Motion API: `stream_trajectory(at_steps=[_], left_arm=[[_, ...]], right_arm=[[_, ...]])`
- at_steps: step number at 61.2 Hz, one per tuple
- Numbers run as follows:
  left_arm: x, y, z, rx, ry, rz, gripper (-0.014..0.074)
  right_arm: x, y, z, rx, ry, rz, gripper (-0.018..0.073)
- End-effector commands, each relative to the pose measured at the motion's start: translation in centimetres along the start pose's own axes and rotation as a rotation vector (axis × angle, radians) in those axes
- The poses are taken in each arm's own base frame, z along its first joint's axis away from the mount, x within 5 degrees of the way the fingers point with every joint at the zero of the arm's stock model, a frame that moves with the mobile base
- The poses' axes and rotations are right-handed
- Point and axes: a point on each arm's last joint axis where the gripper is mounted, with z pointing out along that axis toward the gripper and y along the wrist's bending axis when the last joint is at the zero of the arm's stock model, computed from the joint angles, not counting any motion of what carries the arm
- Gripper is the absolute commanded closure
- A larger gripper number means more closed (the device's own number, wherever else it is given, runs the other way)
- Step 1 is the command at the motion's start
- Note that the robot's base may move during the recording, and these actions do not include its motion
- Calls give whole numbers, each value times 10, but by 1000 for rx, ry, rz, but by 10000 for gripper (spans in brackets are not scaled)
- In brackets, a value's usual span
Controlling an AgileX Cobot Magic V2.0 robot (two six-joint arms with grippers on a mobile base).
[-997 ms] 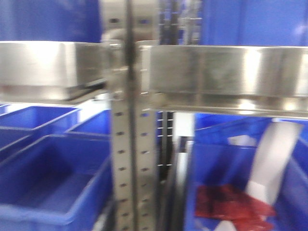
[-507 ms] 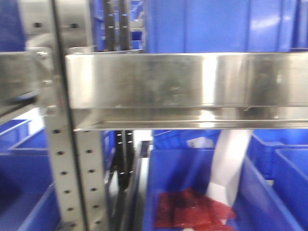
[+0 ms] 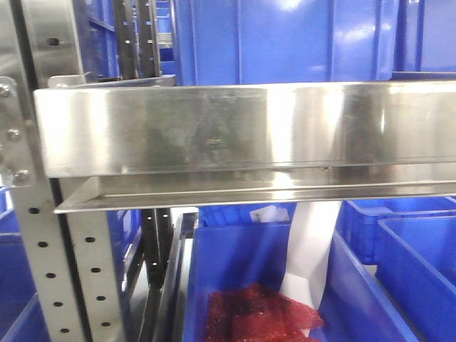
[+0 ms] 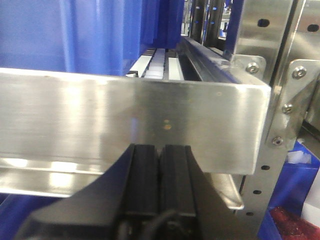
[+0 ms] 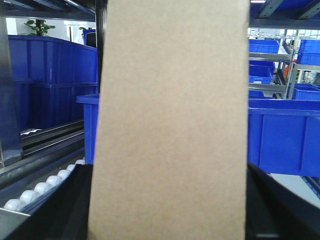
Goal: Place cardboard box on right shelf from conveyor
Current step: 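Align the base in front of the shelf with blue bins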
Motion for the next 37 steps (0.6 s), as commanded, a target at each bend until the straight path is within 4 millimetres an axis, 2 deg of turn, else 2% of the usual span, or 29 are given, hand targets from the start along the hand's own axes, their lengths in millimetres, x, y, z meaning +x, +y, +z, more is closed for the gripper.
stream_trajectory(at_steps=[1,37], left_arm=[[-5,0,-1,-2,-90,-6,713],[-5,0,-1,-2,-90,-6,713]], right_arm=[[-18,1,0,-9,-118,-23,282],[-18,2,0,-9,-119,-23,282]])
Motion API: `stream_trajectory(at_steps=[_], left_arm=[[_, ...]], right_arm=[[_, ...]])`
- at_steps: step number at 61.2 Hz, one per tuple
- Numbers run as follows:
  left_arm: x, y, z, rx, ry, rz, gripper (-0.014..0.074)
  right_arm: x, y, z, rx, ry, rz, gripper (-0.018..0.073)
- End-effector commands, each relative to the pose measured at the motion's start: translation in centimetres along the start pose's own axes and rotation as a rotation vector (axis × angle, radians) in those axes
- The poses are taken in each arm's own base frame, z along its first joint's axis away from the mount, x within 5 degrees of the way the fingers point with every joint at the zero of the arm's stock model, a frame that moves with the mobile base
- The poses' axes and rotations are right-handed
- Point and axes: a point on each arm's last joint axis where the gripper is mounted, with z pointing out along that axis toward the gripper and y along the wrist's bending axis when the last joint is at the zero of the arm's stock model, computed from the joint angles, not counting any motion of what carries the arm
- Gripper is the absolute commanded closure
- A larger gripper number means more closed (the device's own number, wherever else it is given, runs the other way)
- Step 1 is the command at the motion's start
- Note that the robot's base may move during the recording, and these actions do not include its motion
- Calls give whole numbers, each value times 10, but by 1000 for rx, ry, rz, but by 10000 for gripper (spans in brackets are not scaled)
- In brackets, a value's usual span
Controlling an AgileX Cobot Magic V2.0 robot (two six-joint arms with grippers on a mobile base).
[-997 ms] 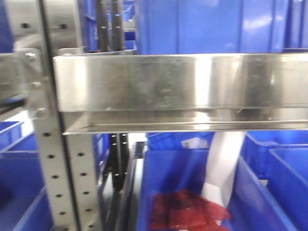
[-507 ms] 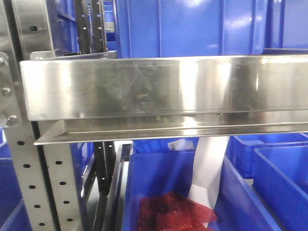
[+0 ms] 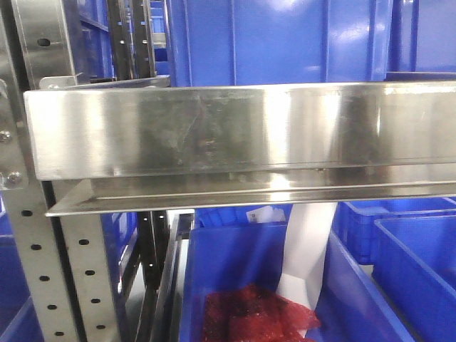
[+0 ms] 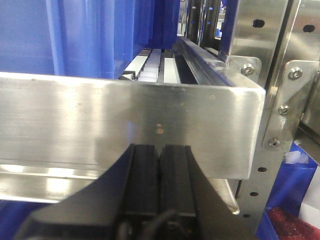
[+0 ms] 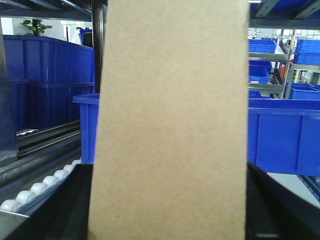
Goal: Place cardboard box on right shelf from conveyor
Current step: 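Align the base in front of the shelf with blue bins, then lower the held box onto the shelf with the right gripper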
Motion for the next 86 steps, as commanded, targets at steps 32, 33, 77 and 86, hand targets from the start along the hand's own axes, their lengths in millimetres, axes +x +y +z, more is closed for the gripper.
stream_trajectory(at_steps=[32,33,77,86], left_arm=[[-5,0,-1,-2,-90,-6,713],[-5,0,-1,-2,-90,-6,713],[-5,0,-1,-2,-90,-6,712],[-5,0,-1,-2,-90,-6,713]], right_arm=[[-19,2,0,-11,-127,-23,282],[-19,2,0,-11,-126,-24,282],[-73,25,154,-136,120,-818,282],[-50,39,185,-258,162,-1079,282]])
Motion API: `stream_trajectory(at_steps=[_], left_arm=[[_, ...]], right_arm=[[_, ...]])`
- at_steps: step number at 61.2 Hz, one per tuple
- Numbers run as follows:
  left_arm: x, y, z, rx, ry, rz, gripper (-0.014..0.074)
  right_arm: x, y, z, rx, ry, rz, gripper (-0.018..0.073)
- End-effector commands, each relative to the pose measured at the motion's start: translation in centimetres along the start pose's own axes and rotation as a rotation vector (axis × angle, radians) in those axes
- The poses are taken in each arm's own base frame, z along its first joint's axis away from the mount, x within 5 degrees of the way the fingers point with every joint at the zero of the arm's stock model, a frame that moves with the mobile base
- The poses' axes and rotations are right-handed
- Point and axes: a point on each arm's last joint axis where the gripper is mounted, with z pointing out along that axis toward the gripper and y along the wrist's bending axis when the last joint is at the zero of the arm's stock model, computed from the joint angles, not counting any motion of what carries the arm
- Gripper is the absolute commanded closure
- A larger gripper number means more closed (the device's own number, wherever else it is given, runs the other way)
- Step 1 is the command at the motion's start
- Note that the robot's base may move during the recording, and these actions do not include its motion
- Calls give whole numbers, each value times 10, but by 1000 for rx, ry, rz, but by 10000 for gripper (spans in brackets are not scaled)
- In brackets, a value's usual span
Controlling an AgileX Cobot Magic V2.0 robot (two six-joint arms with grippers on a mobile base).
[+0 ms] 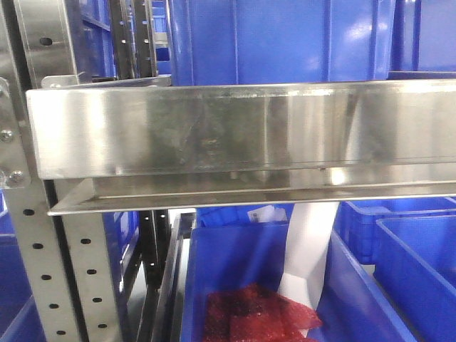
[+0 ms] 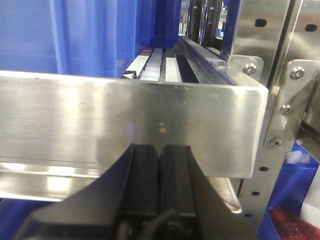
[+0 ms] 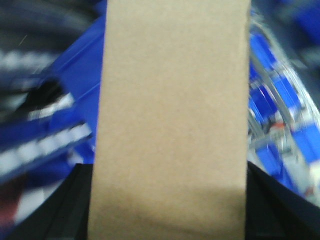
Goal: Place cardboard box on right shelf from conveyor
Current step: 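Lower the held box onto the shelf with the right gripper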
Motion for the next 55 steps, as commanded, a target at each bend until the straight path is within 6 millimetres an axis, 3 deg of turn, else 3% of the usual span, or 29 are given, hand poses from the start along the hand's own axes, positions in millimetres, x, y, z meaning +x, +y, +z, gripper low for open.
stream_trajectory(at_steps=[1,21,42,55], left_arm=[[-5,0,-1,-2,-90,-6,713],[-5,0,-1,-2,-90,-6,713],[-5,0,-1,-2,-90,-6,713],[-5,0,-1,-2,-90,-6,712]], right_arm=[[-14,-6,15,33,-74,-195,282],[-1,20,86,-79,-39,-459,282],[28,31,140,-76,26,-434,282],[43,44,162,-130,64,-406,282]])
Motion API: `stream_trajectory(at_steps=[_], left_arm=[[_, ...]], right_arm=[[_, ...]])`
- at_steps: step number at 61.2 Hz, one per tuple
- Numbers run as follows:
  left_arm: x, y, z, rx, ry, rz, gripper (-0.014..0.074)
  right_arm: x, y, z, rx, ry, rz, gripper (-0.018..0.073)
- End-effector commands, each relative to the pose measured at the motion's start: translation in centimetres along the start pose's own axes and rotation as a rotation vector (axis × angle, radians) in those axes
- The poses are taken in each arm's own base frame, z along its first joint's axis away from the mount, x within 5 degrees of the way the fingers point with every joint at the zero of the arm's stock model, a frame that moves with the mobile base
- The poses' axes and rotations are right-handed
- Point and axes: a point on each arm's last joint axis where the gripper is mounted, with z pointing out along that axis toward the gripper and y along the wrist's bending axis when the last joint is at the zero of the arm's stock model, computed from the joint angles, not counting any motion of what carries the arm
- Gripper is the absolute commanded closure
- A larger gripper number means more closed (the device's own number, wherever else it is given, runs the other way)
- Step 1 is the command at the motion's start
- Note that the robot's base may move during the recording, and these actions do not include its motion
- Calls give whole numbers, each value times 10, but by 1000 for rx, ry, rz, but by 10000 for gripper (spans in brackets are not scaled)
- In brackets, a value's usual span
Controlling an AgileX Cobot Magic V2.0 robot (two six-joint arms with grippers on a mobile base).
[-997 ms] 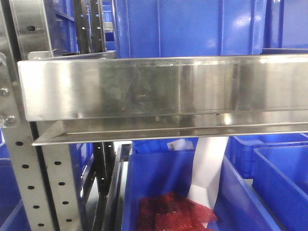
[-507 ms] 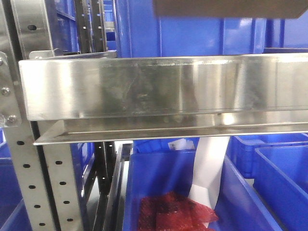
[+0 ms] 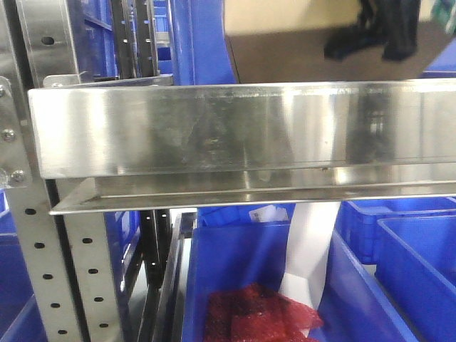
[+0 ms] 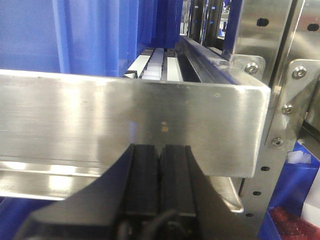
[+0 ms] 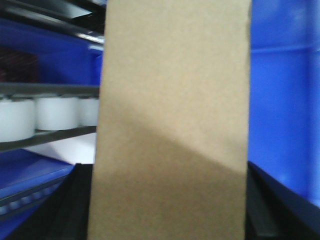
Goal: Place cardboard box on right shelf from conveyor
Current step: 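Lower the held box onto the shelf with the right gripper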
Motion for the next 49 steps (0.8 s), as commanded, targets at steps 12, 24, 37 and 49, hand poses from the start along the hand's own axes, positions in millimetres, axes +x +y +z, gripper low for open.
stream_trajectory(at_steps=[12,24,37,49], left_arm=[[-5,0,-1,-2,-90,-6,712],[-5,0,-1,-2,-90,-6,712],[-5,0,-1,-2,-90,-6,713],[-5,0,-1,-2,-90,-6,713]], right_arm=[[1,-18,6,112,-21,55,279],[0,-17,6,107,-32,128,30],[-1,-19,1,109,-42,201,-76],[-4,-26,-15,125,-69,324,-76]])
